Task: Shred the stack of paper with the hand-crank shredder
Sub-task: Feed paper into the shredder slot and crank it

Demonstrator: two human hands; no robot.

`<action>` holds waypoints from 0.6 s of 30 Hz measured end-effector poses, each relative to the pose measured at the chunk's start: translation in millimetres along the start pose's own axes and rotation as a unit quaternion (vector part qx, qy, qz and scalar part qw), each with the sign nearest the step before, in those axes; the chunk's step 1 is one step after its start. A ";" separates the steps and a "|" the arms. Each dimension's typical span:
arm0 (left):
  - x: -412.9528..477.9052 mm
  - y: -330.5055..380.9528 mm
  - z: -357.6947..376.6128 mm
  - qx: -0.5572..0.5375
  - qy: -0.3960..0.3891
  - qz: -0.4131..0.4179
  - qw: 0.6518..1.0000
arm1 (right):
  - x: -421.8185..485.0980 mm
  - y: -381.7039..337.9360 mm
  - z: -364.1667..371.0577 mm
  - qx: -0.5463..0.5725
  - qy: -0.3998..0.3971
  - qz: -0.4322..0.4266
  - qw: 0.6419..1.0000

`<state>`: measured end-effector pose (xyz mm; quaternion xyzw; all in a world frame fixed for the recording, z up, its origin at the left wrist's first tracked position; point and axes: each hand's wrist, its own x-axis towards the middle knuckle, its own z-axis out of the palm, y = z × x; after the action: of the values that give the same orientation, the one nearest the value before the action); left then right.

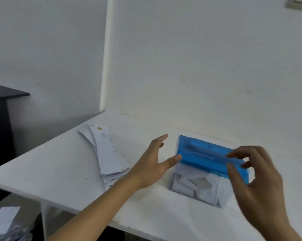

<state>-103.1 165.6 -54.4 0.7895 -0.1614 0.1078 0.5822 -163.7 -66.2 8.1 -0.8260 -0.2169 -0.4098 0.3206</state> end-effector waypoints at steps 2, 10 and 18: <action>-15.6 -6.5 -26.1 0.034 0.082 0.021 0.996 | -5.5 -19.8 22.0 0.031 -0.042 -0.044 0.998; -61.0 -48.0 -127.4 0.202 0.299 -0.135 0.923 | -6.1 -69.5 131.5 0.091 -0.302 0.004 0.949; -67.5 -59.5 -128.6 0.336 0.187 -0.202 0.901 | 16.9 -88.5 239.4 0.021 -0.408 0.112 0.906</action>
<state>-140.6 313.1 -92.8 0.9191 0.1592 0.1815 0.3114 -80.3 166.7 -56.7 -0.9331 -0.2434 0.0056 0.2648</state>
